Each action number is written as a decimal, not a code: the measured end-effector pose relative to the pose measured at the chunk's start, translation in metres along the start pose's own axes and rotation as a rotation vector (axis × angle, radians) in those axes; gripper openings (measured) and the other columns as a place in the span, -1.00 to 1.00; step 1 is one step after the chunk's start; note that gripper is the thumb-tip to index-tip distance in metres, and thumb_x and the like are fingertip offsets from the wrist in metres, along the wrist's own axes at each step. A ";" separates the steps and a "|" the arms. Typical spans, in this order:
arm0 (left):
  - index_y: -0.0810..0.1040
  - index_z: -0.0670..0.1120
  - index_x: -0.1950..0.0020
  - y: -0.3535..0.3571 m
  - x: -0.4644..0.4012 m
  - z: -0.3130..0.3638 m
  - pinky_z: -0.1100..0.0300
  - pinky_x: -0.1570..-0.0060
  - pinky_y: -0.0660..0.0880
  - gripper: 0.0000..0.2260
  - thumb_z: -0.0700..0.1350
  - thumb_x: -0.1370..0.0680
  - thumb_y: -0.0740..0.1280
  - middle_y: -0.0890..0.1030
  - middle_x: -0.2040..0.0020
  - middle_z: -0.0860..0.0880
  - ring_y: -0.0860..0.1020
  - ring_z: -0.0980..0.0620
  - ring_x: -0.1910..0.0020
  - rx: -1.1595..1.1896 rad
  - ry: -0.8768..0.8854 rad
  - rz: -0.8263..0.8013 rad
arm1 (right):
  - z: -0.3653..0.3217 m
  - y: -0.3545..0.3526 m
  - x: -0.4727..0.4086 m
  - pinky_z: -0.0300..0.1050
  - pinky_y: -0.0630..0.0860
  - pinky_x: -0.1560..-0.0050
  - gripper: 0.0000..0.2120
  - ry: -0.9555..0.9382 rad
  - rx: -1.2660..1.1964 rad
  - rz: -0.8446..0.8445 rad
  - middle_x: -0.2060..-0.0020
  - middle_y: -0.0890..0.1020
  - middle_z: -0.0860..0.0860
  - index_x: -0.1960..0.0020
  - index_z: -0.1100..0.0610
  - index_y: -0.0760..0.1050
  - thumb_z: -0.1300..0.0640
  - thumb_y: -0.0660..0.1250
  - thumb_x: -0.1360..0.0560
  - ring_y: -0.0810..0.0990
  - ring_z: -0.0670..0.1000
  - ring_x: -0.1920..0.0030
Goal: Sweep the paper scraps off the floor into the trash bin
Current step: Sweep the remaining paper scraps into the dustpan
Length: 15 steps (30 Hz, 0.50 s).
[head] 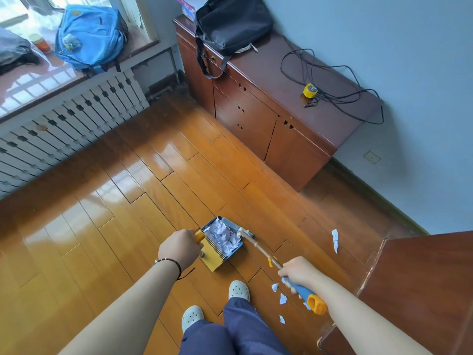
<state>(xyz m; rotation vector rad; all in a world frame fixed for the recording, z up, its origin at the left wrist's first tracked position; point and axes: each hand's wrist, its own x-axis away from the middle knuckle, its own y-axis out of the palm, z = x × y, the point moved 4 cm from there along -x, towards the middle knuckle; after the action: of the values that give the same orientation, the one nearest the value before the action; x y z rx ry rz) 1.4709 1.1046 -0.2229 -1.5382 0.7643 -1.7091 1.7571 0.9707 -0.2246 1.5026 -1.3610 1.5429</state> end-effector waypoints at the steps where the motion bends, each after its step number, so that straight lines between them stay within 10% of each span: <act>1: 0.56 0.02 0.01 0.000 0.001 -0.002 0.15 0.21 0.62 -0.81 0.12 -0.61 0.32 0.60 0.19 0.04 0.60 0.03 0.20 0.002 0.000 -0.001 | 0.000 0.001 0.003 -0.28 0.42 0.56 -0.78 -0.010 -0.006 0.009 0.27 0.51 0.17 -0.16 0.31 0.52 0.22 0.26 -0.57 0.45 0.02 0.48; 15: 0.55 0.02 0.08 0.003 0.013 -0.038 0.16 0.27 0.60 -0.80 0.13 -0.60 0.35 0.60 0.23 0.05 0.59 0.04 0.26 0.021 0.040 -0.033 | -0.008 0.014 -0.006 -0.23 0.43 0.55 -0.80 -0.010 -0.193 0.124 0.36 0.53 0.16 -0.14 0.32 0.53 0.24 0.29 -0.56 0.46 0.05 0.49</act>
<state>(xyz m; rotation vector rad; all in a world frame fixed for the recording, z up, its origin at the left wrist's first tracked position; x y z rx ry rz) 1.4327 1.0912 -0.2219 -1.5139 0.7426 -1.7719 1.7428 0.9756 -0.2322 1.3313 -1.5866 1.4324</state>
